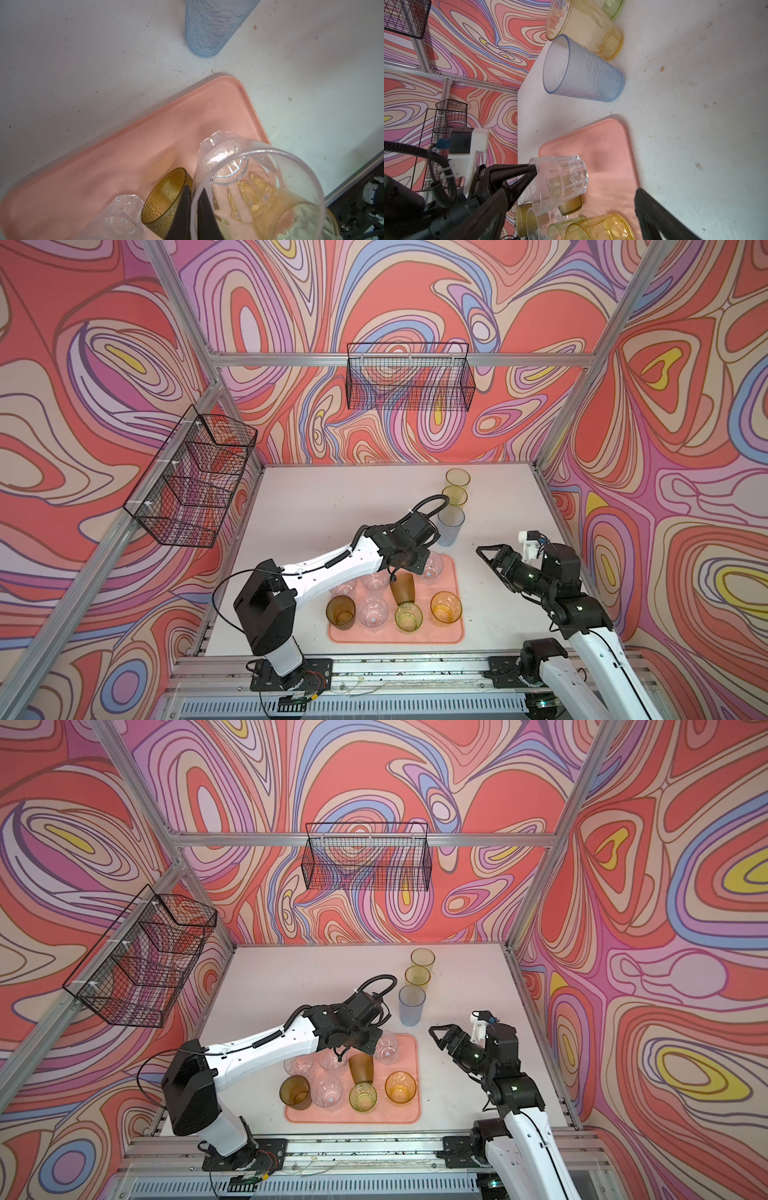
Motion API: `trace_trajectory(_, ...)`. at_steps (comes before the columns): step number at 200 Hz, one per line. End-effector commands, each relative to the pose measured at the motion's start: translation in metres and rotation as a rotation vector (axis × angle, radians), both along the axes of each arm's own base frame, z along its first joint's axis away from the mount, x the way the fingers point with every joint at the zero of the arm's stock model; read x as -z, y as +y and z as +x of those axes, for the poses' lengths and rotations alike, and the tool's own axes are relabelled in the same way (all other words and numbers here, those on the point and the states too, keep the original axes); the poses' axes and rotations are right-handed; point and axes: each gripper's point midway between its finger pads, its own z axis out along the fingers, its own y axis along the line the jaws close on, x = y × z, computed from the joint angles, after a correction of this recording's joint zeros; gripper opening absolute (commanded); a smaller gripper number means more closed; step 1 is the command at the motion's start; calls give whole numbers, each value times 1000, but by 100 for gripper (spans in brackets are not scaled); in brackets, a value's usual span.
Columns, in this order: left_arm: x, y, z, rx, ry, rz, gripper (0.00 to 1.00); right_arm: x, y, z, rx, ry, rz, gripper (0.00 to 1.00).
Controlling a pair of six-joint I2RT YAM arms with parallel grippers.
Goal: Place the glasses into the tray
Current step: 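Carry the clear glass over the pink tray and lower it, then open the left gripper to release the clear glass on the tray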
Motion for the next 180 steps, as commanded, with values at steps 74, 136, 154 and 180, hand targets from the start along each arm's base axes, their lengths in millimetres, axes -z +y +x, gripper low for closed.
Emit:
trace_trajectory(74, 21, -33, 4, 68, 56, -4, 0, 14, -7, 2, 16, 30, -56, 98)
trace_trajectory(136, 28, -39, 2, 87, 78, 0, 0, 17, -7, 4, 15, 38, -59, 98)
trace_trajectory(154, 30, -40, 2, 91, 83, 6, 6, 18, -7, 5, 14, 42, -59, 98)
trace_trajectory(180, 28, -41, 3, 96, 78, 2, 22, 19, -8, 4, 16, 45, -66, 98)
